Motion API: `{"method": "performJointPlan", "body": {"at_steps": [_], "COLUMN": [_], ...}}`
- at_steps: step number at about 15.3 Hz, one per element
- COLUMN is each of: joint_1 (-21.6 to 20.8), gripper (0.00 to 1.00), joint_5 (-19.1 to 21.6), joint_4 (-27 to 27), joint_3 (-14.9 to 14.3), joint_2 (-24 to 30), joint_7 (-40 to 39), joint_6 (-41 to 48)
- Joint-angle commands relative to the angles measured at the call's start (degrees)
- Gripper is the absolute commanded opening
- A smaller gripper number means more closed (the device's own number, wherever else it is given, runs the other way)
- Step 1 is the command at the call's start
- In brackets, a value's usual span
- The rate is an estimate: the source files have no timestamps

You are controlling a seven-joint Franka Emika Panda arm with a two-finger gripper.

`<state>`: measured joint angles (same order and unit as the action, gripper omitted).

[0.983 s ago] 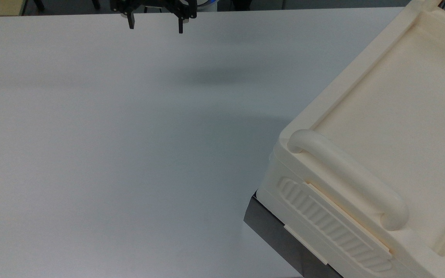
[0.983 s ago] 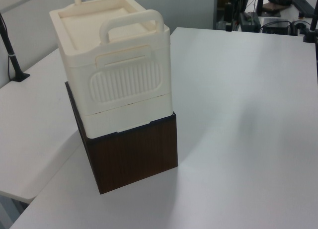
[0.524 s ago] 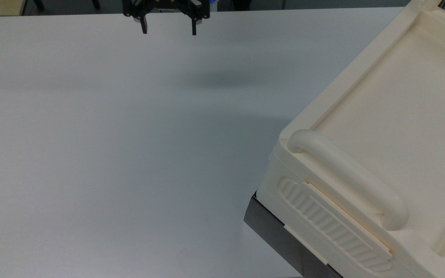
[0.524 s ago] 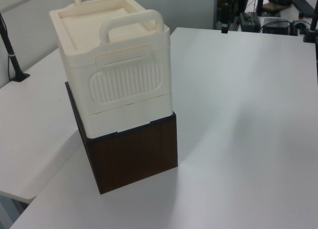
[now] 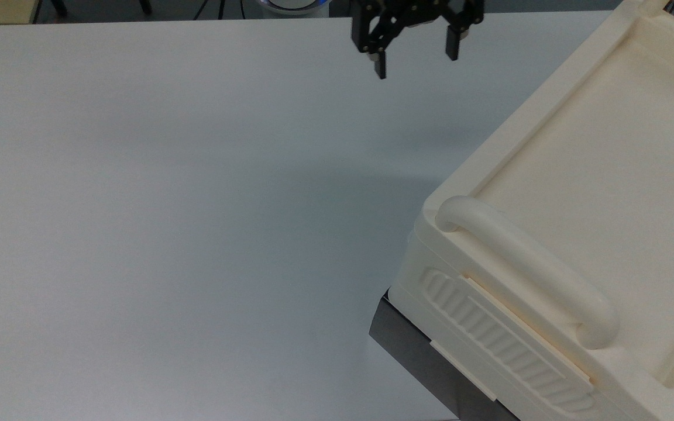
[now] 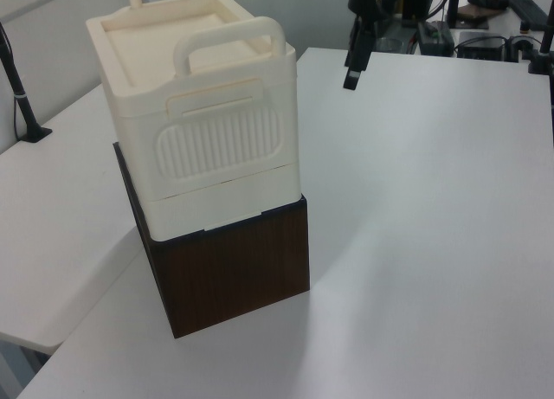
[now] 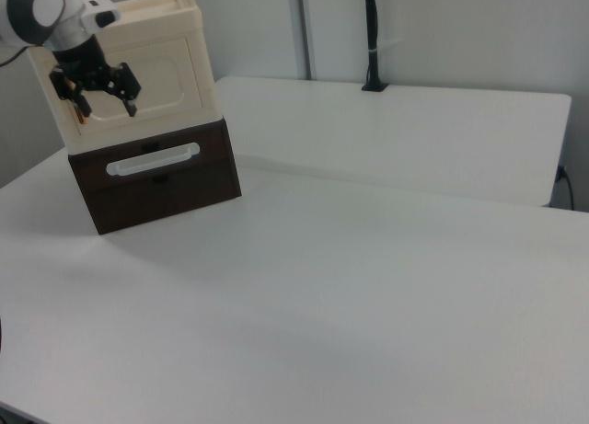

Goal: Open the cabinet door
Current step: 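Move the open gripper toward the cabinet door's edge and lower it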

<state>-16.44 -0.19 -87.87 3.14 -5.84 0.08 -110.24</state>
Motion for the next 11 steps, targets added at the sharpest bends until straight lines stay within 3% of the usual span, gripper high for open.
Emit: {"method": "performJointPlan", "body": {"at_steps": [1,5,8,11], "joint_1": [-4.64,-7.72,-8.95,-8.96], "gripper": [1.00,1.00,1.00,0.97], "joint_5": [2.91,3.00,3.00,4.57], "joint_4": [1.65,2.44,2.44,3.22], "joint_3": [-0.42,-0.42,-0.51,-0.33], "joint_2": [-1.10,-2.15,-3.03,-4.26], "joint_7": [-3.59,-4.82,-12.62,-13.97], "joint_6": [-1.91,-7.96,-8.85,-12.79]}}
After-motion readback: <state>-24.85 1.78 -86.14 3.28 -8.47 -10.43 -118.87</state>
